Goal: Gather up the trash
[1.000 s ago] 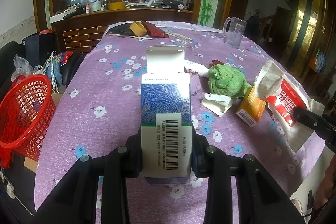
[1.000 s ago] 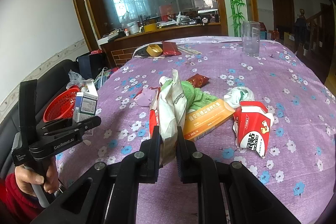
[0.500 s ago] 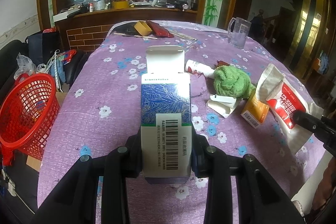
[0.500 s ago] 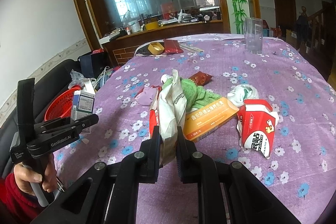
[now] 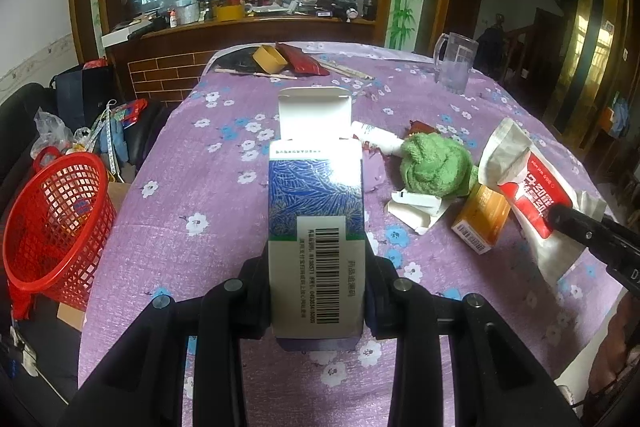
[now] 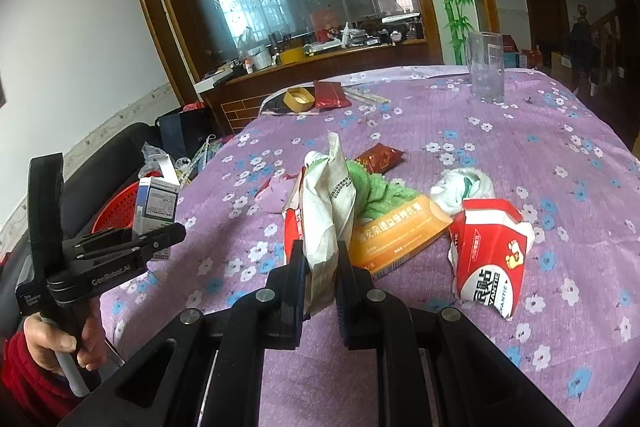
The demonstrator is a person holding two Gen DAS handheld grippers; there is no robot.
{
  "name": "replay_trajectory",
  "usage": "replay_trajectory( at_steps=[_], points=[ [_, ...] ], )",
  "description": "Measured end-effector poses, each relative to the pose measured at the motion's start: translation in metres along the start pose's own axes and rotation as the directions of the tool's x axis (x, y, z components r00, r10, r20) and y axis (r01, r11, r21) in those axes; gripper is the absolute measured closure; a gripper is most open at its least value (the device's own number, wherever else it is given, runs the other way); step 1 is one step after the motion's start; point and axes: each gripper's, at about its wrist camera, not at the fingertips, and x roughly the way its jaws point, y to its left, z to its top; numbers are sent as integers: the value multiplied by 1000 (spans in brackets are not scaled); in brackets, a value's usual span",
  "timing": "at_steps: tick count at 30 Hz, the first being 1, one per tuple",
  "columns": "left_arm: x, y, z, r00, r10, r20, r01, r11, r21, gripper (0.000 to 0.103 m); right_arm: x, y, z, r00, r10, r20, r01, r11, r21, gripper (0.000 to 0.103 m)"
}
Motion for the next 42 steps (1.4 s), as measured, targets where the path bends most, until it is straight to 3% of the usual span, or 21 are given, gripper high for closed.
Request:
replay_trajectory(
  at_steps=[8, 17, 24, 29, 35, 42],
  points=[
    [-14, 19, 7, 1000, -1, 27, 2, 999, -40, 70, 5, 4, 14, 999, 43, -9, -43, 999, -3, 89],
    [-30, 82, 10, 997, 45, 65, -36, 990, -134, 70, 27, 44, 38, 988, 136, -70, -140, 989, -48, 89],
    [-41, 164, 3, 986, 153, 67, -133, 961, -241, 70, 69, 115, 64, 958, 243, -155, -262, 958, -115, 89],
    [-35, 220, -9, 978, 209, 23, -190, 928, -319, 70, 102, 178, 80, 931, 302, -203, -337, 926, -171, 88],
    [-35, 263, -17, 973, 232, 11, -211, 901, -379, 70, 152, 247, 96, 901, 343, -266, -402, 890, -215, 88],
    [-35, 292, -17, 969, 245, 6, -222, 889, -400, 70, 202, 308, 102, 877, 360, -318, -441, 866, -236, 88]
  ],
)
